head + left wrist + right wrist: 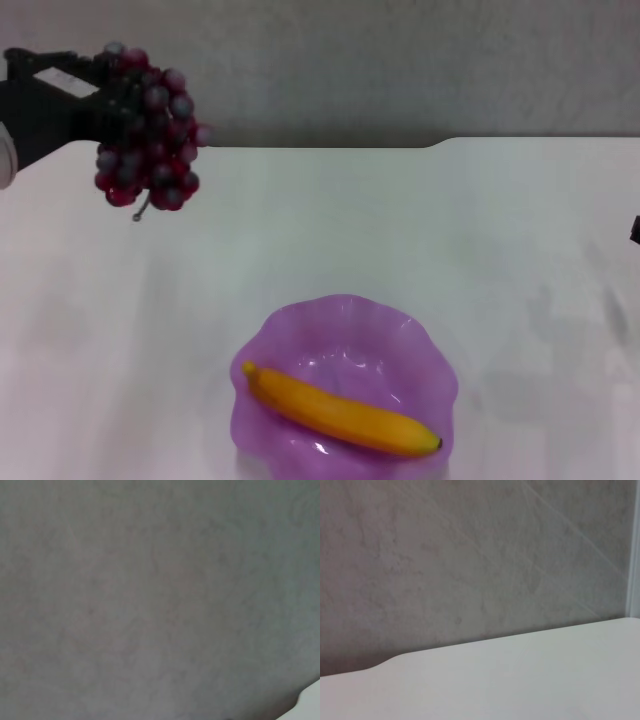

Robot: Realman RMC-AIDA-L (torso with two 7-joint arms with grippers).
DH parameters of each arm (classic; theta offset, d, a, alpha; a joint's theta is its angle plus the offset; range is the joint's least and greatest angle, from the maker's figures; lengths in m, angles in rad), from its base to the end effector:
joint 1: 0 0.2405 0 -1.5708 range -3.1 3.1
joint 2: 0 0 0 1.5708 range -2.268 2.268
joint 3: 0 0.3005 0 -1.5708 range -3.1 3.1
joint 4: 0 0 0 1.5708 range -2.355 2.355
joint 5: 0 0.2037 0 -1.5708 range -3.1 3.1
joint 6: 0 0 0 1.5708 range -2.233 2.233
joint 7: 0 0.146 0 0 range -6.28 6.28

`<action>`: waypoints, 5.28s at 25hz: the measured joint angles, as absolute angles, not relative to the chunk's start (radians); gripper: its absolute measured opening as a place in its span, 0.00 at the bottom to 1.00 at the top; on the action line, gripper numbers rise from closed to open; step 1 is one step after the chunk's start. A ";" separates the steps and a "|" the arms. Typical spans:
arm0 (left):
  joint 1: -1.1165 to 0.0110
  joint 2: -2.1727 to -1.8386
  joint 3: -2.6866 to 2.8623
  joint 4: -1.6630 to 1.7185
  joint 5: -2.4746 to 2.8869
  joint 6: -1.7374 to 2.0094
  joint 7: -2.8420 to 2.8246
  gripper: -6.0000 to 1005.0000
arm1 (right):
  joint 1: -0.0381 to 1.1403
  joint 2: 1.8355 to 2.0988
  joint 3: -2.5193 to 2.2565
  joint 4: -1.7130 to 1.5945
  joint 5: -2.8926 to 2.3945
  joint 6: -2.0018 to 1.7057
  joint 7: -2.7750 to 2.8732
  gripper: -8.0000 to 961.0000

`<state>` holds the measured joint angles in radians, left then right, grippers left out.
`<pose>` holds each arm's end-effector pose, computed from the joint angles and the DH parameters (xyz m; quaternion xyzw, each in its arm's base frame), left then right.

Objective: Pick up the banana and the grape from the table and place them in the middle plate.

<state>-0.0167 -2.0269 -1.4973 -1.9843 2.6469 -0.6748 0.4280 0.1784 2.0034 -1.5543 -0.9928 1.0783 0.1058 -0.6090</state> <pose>-0.1863 0.3223 0.0719 -0.8195 -0.1840 -0.1220 0.5288 0.3894 0.3633 0.0240 -0.6660 0.4640 0.1356 0.5681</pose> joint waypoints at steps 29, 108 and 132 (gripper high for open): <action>-0.099 -2.027 -1.273 -1.842 2.215 -0.857 0.843 0.25 | 0.191 2.003 -1.540 -0.990 1.077 0.117 -0.609 0.90; -0.295 -2.014 -1.131 -0.801 2.434 1.150 0.673 0.76 | 0.235 2.007 -1.572 -0.969 1.077 0.117 -0.610 0.90; -0.296 -1.853 -1.360 -0.821 2.868 0.394 -0.219 0.76 | 0.241 2.006 -1.580 -0.977 1.075 0.117 -0.612 0.90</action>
<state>-0.2962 -1.8534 -1.3602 -0.8205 2.8679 0.3944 -0.2187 0.2407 2.0056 -1.5803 -0.9775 1.0753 0.1166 -0.6116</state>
